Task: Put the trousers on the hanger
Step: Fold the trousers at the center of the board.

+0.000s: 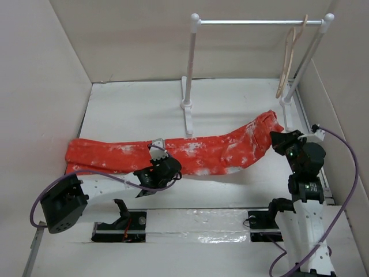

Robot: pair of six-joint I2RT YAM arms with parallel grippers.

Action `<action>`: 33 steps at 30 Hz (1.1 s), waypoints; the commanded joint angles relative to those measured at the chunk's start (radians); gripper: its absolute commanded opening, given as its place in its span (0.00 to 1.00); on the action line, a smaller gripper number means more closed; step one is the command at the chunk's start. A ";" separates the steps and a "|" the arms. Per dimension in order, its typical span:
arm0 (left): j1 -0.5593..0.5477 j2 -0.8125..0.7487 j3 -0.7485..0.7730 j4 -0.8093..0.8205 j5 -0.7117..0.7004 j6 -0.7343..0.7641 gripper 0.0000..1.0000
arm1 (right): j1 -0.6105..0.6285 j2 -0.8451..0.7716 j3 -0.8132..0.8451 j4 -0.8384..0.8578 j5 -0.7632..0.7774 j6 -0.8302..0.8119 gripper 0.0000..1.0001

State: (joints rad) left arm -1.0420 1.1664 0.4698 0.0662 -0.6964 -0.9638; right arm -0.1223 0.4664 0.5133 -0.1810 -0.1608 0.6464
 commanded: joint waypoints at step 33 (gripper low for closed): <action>-0.306 0.780 0.568 0.292 0.187 0.025 0.00 | 0.246 0.431 0.933 -0.195 -0.241 -0.093 0.00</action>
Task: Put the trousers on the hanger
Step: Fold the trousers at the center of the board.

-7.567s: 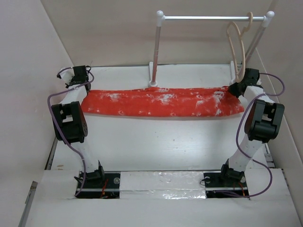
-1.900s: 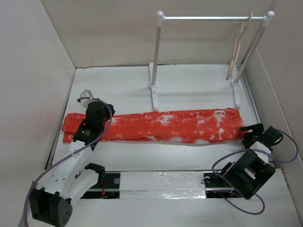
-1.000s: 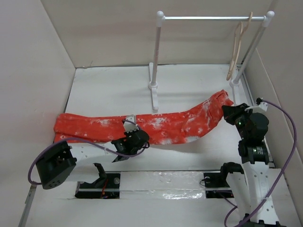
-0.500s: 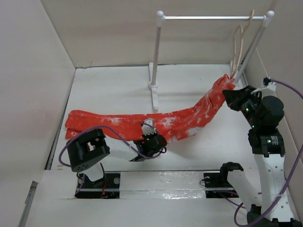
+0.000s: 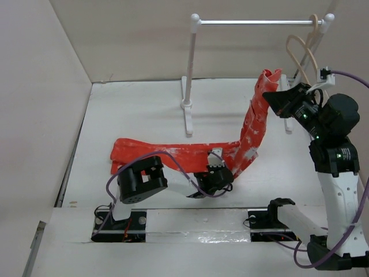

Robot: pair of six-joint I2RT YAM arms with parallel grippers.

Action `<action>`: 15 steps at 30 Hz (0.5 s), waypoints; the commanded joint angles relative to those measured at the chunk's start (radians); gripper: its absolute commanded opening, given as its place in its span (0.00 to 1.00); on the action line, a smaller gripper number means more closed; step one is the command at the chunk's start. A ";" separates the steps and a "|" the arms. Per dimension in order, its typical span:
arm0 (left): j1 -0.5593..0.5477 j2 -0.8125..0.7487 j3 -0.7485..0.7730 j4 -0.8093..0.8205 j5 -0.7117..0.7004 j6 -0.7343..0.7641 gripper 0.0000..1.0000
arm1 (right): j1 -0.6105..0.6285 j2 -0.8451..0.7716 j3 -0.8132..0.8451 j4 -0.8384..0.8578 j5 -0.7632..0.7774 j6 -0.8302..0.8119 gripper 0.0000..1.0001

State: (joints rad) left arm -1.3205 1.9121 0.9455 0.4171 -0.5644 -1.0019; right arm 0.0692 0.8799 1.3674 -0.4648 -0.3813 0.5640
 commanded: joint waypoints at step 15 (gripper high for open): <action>0.222 -0.802 -0.178 -0.335 -0.068 0.218 0.67 | 0.454 0.244 0.125 0.193 0.254 -0.029 0.00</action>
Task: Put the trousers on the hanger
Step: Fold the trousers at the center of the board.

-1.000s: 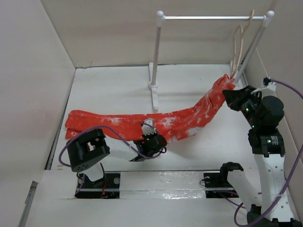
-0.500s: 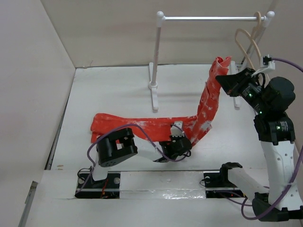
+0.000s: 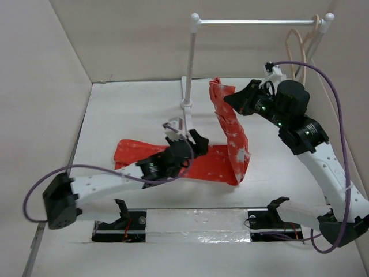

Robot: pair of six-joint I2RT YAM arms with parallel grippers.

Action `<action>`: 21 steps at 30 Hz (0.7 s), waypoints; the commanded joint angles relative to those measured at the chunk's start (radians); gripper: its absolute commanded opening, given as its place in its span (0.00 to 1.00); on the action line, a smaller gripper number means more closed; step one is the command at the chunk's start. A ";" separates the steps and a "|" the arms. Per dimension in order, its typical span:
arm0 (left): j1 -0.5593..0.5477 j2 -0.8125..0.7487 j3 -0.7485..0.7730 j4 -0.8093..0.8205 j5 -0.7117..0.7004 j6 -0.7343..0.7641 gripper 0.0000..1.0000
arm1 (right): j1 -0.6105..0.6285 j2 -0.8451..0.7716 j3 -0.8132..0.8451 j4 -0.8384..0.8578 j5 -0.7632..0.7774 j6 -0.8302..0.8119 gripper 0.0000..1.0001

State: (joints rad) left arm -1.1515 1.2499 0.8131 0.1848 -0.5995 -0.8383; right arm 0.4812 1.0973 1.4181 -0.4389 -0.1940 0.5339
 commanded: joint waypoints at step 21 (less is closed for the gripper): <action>0.286 -0.954 0.009 -0.542 -0.155 0.067 0.63 | 0.634 0.924 0.481 0.355 0.280 -0.009 0.49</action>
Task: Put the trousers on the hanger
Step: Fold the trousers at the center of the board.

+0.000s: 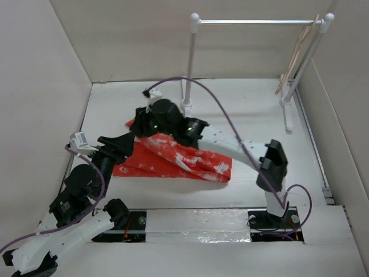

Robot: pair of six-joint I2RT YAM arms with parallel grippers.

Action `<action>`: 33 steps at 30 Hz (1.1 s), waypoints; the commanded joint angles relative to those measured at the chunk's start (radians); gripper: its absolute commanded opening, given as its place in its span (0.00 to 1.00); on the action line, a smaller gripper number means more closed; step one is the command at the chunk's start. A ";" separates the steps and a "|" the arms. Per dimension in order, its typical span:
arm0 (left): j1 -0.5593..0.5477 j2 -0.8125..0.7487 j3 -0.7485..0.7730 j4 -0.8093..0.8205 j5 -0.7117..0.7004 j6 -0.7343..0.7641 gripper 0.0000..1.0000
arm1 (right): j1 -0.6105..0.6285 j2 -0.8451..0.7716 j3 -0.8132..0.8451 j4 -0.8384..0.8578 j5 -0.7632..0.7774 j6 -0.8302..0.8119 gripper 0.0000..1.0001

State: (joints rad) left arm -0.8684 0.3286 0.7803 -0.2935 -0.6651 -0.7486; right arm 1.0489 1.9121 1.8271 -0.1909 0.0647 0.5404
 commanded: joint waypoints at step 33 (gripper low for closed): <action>-0.241 0.727 -0.355 0.659 0.208 -0.081 0.65 | -0.684 -0.684 -1.324 0.445 -0.204 0.072 0.51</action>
State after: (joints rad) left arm -1.0855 1.0386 0.4465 0.2207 -0.4908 -0.8242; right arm 0.3882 1.1404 0.4305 0.1028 0.0017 0.6506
